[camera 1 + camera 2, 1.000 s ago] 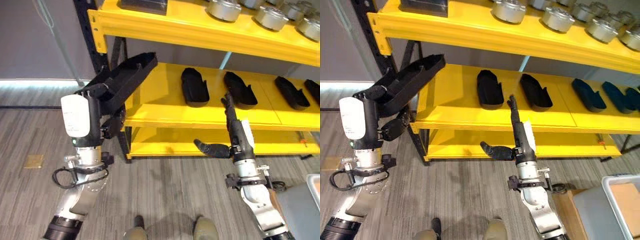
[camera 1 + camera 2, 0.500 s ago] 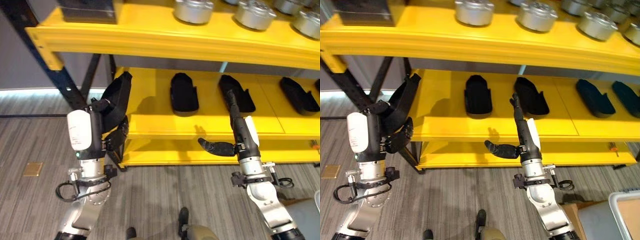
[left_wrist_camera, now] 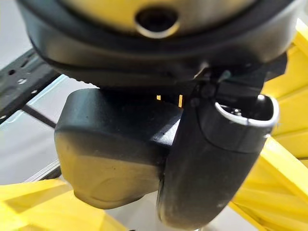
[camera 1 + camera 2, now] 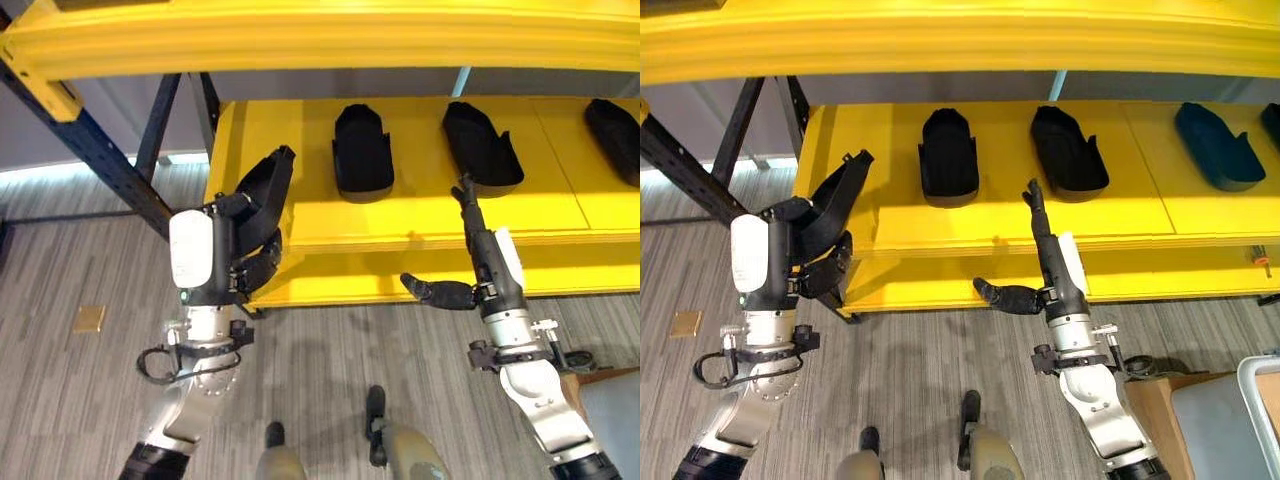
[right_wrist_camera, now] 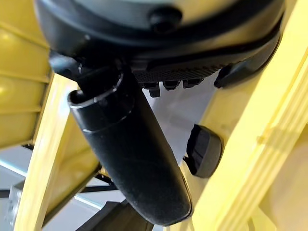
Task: Move parts from the plastic box to the shelf.
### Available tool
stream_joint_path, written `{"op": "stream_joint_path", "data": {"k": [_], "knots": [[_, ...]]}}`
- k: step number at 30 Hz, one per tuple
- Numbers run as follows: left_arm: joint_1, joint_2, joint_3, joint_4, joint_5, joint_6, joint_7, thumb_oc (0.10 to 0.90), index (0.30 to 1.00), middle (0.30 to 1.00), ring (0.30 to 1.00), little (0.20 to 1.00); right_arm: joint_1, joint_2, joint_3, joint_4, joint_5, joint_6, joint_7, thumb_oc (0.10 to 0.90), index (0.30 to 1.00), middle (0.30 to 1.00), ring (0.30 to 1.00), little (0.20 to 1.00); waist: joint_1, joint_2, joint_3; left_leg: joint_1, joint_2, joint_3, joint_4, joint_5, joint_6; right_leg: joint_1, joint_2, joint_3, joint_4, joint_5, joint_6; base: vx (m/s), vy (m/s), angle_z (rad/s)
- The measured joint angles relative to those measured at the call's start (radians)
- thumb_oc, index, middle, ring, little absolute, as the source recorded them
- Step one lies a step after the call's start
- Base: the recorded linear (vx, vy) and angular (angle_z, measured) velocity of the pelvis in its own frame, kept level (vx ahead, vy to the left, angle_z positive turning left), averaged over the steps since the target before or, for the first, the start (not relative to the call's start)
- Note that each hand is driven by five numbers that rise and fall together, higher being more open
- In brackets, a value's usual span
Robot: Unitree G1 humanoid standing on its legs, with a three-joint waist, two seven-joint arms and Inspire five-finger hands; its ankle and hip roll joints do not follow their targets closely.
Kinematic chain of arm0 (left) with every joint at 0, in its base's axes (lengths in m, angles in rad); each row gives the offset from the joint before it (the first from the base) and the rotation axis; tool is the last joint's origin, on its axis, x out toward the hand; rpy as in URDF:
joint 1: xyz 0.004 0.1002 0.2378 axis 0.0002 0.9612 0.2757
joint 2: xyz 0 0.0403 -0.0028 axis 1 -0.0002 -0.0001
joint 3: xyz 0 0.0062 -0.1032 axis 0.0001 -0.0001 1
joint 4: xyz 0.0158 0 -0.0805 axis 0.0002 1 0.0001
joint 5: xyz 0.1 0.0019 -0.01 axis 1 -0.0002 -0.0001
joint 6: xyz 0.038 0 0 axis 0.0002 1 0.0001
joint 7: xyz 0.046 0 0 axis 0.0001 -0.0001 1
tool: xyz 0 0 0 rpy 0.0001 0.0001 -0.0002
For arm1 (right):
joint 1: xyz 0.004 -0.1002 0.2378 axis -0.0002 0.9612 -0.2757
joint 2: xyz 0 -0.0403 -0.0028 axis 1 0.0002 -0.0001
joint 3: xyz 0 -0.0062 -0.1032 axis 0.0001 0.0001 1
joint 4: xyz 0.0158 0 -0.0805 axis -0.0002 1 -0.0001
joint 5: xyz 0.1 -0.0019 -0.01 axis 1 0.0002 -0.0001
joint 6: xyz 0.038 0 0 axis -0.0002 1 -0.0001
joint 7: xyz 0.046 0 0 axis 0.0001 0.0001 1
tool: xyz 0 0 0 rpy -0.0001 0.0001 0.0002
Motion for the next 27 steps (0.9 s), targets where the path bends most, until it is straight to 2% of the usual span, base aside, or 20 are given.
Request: {"op": "stream_joint_path", "data": {"k": [2, 4, 5, 6, 7, 9, 10, 13, 16, 23, 25, 27], "knots": [[-0.036, 0.000, -0.010, 0.009, -0.016, 0.001, 0.001, 0.400, 0.300, 0.300, 0.300, 0.300, -0.023, -0.004, -0.002, 0.000, -0.001, 0.000, -0.005, 0.900, 1.000, 1.000, 1.000, 1.000, 0.019, -0.016, 0.032, -0.004, 0.025, 0.014, -0.034, 0.009, -0.002, -0.021, -0.018, 0.015, 0.028, 0.000, 0.000, 0.05, 0.122, -0.09], [-0.037, 0.000, -0.014, 0.017, -0.038, 0.002, 0.002, 0.400, 0.300, 0.300, 0.300, 0.300, -0.054, 0.003, 0.002, 0.000, -0.002, -0.001, -0.006, 0.900, 1.000, 1.000, 1.000, 1.000, 0.012, 0.002, 0.041, 0.013, 0.024, 0.002, -0.044, 0.004, 0.000, -0.044, -0.020, 0.047, 0.038, 0.009, 0.022, 0.06, 0.166, -0.48], [-0.038, -0.002, -0.015, 0.020, -0.038, 0.003, 0.002, 0.400, 0.300, 0.300, 0.300, 0.300, -0.064, -0.004, 0.003, 0.000, -0.003, -0.001, -0.006, 0.900, 1.000, 1.000, 1.000, 1.000, 0.008, 0.017, 0.043, 0.036, 0.017, 0.010, -0.051, -0.011, 0.023, -0.057, -0.014, 0.069, 0.038, 0.016, 0.034, 0.08, 0.228, -0.73], [-0.061, -0.008, -0.017, 0.032, -0.037, 0.009, 0.002, 0.400, 0.300, 0.300, 0.300, 0.300, -0.075, 0.012, -0.003, -0.002, -0.005, -0.001, -0.018, 0.900, 1.000, 1.000, 1.000, 1.000, -0.015, 0.026, 0.053, 0.060, -0.009, 0.064, -0.068, 0.014, -0.023, -0.076, -0.026, 0.097, 0.027, 0.047, 0.067, 0.04, 0.122, -0.68], [-0.093, -0.010, -0.021, 0.054, -0.037, 0.013, 0.002, 0.400, 0.300, 0.300, 0.300, 0.300, -0.070, 0.025, 0.003, -0.004, -0.005, -0.001, -0.031, 0.900, 1.000, 1.000, 1.000, 1.000, -0.017, 0.008, 0.063, 0.057, -0.031, 0.089, -0.070, 0.018, -0.011, -0.077, -0.050, 0.115, 0.008, 0.053, 0.075, 0.00, 0.150, -0.60], [-0.122, -0.015, -0.028, 0.073, -0.037, 0.033, 0.002, 0.400, 0.300, 0.300, 0.300, 0.300, -0.059, 0.026, 0.026, -0.004, -0.011, 0.001, -0.030, 0.900, 1.000, 1.000, 1.000, 1.000, -0.021, -0.008, 0.070, 0.054, -0.065, 0.120, -0.071, 0.017, -0.007, -0.069, -0.080, 0.125, -0.027, 0.069, 0.077, -0.02, 0.136, -0.37], [-0.146, -0.011, -0.033, 0.091, -0.035, 0.046, 0.033, 0.400, 0.300, 0.300, 0.300, 0.300, -0.056, 0.036, 0.062, -0.005, -0.012, 0.002, -0.037, 0.900, 1.000, 1.000, 1.000, 1.000, -0.012, -0.032, 0.071, 0.060, -0.093, 0.153, -0.070, 0.019, 0.003, -0.064, -0.095, 0.153, -0.046, 0.118, 0.102, 0.00, 0.100, -0.31], [-0.205, -0.010, -0.023, 0.124, -0.035, 0.093, 0.079, 0.400, 0.300, 0.300, 0.300, 0.300, -0.078, 0.045, 0.129, -0.005, -0.022, 0.004, -0.023, 0.900, 1.000, 1.000, 1.000, 1.000, -0.009, -0.035, 0.075, 0.056, -0.104, 0.170, -0.079, 0.015, 0.008, -0.066, -0.103, 0.172, -0.075, 0.134, 0.112, 0.00, 0.065, -0.17], [-0.271, -0.013, -0.024, 0.164, -0.035, 0.115, 0.112, 0.400, 0.300, 0.300, 0.300, 0.300, -0.082, 0.043, 0.135, -0.005, -0.032, 0.005, -0.024, 0.900, 1.000, 1.000, 1.000, 1.000, -0.011, -0.036, 0.076, 0.056, -0.092, 0.170, -0.091, 0.018, 0.003, -0.066, -0.095, 0.166, -0.083, 0.134, 0.112, 0.00, 0.000, 0.00], [-0.390, -0.013, -0.057, 0.239, -0.016, 0.145, 0.159, 0.400, 0.300, 0.300, 0.300, 0.300, -0.142, 0.036, 0.134, -0.004, -0.032, 0.005, -0.030, 0.900, 1.000, 1.000, 1.000, 1.000, -0.048, -0.038, 0.077, 0.061, -0.077, 0.183, -0.122, 0.026, -0.008, -0.074, -0.074, 0.169, -0.099, 0.134, 0.112, 0.01, 0.016, -0.05], [-0.418, -0.012, -0.069, 0.274, 0.007, 0.160, 0.160, 0.400, 0.300, 0.300, 0.300, 0.300, -0.145, 0.036, 0.136, -0.004, -0.032, 0.004, -0.030, 0.900, 1.000, 1.000, 1.000, 1.000, -0.051, -0.038, 0.077, 0.062, -0.077, 0.188, -0.123, 0.026, -0.008, -0.075, -0.073, 0.172, -0.103, 0.135, 0.111, 0.01, 0.005, -0.08], [-0.430, -0.012, -0.071, 0.303, 0.010, 0.189, 0.161, 0.400, 0.300, 0.300, 0.300, 0.300, -0.146, 0.036, 0.137, -0.004, -0.033, 0.005, -0.030, 0.900, 1.000, 1.000, 1.000, 1.000, -0.072, -0.038, 0.077, 0.068, -0.069, 0.195, -0.137, 0.028, -0.012, -0.078, -0.066, 0.176, -0.111, 0.137, 0.112, 0.01, -0.001, -0.12]]}}
